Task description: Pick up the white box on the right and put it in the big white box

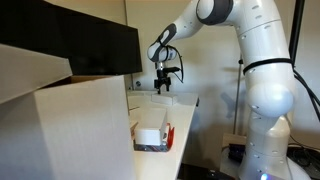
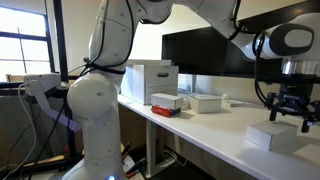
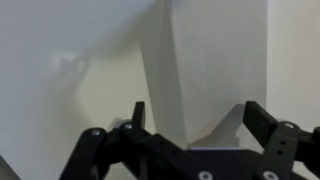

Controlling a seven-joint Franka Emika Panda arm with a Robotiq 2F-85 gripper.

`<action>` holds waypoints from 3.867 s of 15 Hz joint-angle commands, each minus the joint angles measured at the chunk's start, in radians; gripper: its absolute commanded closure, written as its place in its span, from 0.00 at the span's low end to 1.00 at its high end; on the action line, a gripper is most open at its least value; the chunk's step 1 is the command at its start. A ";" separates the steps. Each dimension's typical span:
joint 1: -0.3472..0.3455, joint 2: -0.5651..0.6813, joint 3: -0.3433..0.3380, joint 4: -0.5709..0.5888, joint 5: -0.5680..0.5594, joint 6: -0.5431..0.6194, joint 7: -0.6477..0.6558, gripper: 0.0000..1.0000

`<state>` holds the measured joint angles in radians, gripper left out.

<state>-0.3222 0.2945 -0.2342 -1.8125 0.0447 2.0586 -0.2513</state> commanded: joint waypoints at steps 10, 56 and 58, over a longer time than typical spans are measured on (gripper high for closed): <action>-0.029 -0.040 -0.017 -0.056 -0.007 -0.059 -0.060 0.00; -0.006 -0.110 -0.039 -0.113 -0.027 -0.056 -0.065 0.00; -0.022 -0.103 -0.054 -0.118 -0.036 -0.056 -0.075 0.00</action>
<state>-0.3106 0.2277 -0.2763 -1.8800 0.0299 1.9928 -0.2858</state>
